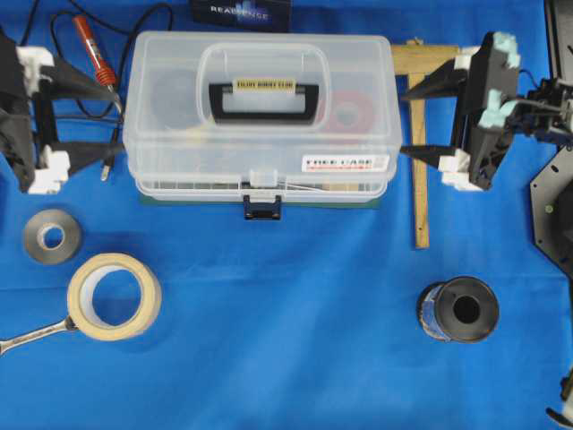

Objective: Open the tool box with both arms.
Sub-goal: 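Grip the lid edges with both grippers and lift it upward, then swing the lid back past vertical with both grippers and release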

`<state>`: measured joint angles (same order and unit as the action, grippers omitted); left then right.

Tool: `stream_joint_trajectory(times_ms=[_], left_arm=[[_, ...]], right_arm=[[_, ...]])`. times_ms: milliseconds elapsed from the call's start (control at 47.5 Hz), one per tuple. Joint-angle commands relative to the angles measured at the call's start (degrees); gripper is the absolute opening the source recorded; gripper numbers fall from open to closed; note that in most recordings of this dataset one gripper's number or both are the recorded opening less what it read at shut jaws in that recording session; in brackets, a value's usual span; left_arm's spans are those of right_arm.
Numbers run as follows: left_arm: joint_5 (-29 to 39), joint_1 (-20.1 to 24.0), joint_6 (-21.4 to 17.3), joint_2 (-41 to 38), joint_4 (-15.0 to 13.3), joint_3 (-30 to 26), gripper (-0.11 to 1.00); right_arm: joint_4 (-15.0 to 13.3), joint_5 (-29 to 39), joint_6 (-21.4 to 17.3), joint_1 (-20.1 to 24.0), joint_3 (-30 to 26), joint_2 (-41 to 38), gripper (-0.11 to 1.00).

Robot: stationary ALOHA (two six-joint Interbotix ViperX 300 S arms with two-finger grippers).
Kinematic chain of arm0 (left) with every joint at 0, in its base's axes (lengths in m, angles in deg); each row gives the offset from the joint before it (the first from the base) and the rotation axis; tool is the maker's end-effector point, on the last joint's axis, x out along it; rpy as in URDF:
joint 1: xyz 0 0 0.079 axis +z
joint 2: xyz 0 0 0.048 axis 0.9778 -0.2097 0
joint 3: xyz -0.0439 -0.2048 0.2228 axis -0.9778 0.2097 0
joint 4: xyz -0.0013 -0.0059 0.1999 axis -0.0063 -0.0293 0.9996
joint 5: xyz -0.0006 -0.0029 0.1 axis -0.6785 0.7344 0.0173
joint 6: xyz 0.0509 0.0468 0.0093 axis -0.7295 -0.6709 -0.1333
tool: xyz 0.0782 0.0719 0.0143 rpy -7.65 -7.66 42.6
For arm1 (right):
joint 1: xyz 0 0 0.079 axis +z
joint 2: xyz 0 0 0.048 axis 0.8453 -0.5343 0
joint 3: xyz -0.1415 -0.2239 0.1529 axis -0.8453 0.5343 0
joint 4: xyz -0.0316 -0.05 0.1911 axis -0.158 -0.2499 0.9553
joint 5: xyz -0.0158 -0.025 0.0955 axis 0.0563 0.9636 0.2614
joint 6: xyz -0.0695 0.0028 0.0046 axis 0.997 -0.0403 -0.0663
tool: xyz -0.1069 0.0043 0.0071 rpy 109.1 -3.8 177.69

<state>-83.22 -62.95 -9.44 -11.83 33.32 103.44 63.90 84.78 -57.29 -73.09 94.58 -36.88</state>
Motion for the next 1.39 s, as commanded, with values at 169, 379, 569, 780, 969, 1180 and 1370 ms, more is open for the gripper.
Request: stream_joint_trajectory(times_ms=[169,379,569,780,969,1180,1370], left_arm=[[-1.58,3.25,0.18,3.16,-0.18,-2.64,0.87],[-1.67,4.92,0.18,2.90,-0.18,-2.72,0.87],[-3.34,7.12,0.09,3.16,-0.18,-2.72,0.87],[-4.75,10.63,-0.88,2.90,-0.18,-2.72,0.87],[-8.44,14.33,-3.08,2.46,-0.18,-2.81,0.87],[-11.25,18.37,-4.04,0.97,-0.18,-2.99,0.87],[-11.95,21.01,-4.57,-2.72,-0.18,-3.87,0.87]], right_arm=[[0.26,-1.93,-0.26,-2.72,-4.31,2.20,0.86],[0.26,-2.55,-0.26,-4.22,-4.66,2.29,0.86],[0.26,-3.69,-0.26,-6.06,-5.54,2.20,0.86],[0.26,-5.27,-0.26,-9.40,-6.33,2.02,0.86],[0.26,-5.62,-0.26,-13.10,-7.12,0.70,0.86],[0.26,-5.89,-0.26,-16.35,-8.00,-1.32,0.86],[0.26,-6.06,-0.26,-19.16,-8.35,-2.20,0.86]])
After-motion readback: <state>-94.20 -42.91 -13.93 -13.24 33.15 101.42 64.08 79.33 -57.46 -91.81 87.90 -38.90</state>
